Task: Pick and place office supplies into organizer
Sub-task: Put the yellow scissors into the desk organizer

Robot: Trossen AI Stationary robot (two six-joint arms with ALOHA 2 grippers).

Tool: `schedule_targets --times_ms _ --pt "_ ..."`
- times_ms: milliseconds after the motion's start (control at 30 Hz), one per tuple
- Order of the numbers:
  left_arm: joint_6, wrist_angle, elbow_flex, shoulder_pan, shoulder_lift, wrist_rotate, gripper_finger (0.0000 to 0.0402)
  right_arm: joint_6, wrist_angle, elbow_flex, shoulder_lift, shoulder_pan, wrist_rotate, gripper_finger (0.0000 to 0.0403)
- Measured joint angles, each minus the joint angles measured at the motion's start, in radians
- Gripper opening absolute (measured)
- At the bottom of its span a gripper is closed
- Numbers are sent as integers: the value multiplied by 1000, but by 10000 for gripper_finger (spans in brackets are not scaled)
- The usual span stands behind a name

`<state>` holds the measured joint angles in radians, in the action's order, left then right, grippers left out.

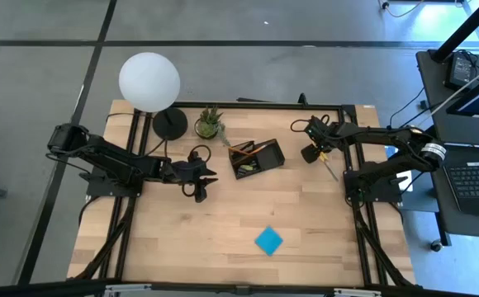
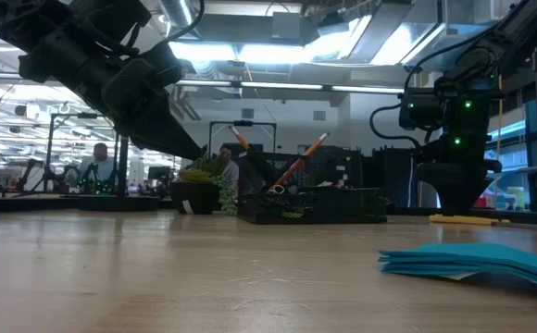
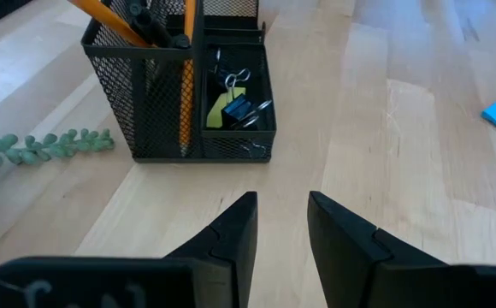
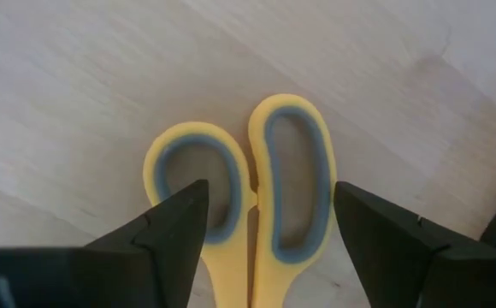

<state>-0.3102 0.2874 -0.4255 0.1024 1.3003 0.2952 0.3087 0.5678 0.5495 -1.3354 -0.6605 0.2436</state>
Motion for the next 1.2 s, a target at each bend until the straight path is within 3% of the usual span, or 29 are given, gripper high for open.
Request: schedule_targets --times_ms 1200 --pt "1 0 0 0 0 3 98 -6 5 5 -47 -4 16 253"
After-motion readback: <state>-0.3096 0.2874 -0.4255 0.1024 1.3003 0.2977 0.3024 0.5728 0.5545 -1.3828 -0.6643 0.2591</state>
